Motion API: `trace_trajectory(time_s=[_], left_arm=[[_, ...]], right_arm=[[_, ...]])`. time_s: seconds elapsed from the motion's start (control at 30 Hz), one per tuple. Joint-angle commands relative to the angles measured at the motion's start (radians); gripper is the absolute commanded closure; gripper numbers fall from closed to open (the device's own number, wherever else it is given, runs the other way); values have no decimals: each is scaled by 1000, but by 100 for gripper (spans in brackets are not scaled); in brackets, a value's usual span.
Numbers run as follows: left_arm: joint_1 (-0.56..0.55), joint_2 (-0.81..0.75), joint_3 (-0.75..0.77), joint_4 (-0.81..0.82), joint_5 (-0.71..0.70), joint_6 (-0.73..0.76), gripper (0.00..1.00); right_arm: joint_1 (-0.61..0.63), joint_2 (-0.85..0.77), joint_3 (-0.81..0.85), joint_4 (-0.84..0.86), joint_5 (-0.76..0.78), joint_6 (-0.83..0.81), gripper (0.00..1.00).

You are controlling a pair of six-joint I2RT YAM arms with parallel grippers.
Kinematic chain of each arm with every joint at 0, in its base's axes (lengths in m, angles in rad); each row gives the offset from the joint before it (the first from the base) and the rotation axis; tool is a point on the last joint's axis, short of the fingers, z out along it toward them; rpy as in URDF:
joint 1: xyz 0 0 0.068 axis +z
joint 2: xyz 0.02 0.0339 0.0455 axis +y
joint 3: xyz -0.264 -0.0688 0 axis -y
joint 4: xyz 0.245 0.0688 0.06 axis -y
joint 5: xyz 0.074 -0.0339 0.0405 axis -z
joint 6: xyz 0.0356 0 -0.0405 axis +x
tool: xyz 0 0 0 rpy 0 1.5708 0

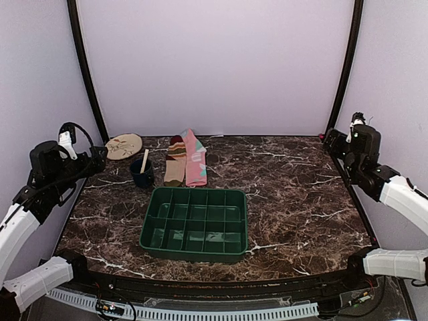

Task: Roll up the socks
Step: Pick up the bin at the center of the board.

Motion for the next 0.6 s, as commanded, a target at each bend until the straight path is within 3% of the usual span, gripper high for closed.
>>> trace_trajectory(time_s=[0.0, 0.1, 0.17, 0.37, 0.57], left_arm=[[-33, 16, 93, -163, -47, -11, 1], [-47, 49, 154, -223, -58, -3, 1], [-55, 82, 193, -264, -64, 4, 1], [-81, 124, 211, -336, -71, -5, 1], [-97, 168, 157, -344, -10, -9, 1]], right_arm=[[-23, -6, -79, 316, -25, -144, 1], [-70, 52, -94, 449, -287, -98, 9], [-59, 135, -12, 343, -340, -83, 14], [85, 266, 119, 72, -292, -61, 19], [315, 345, 205, -200, -148, 87, 24]])
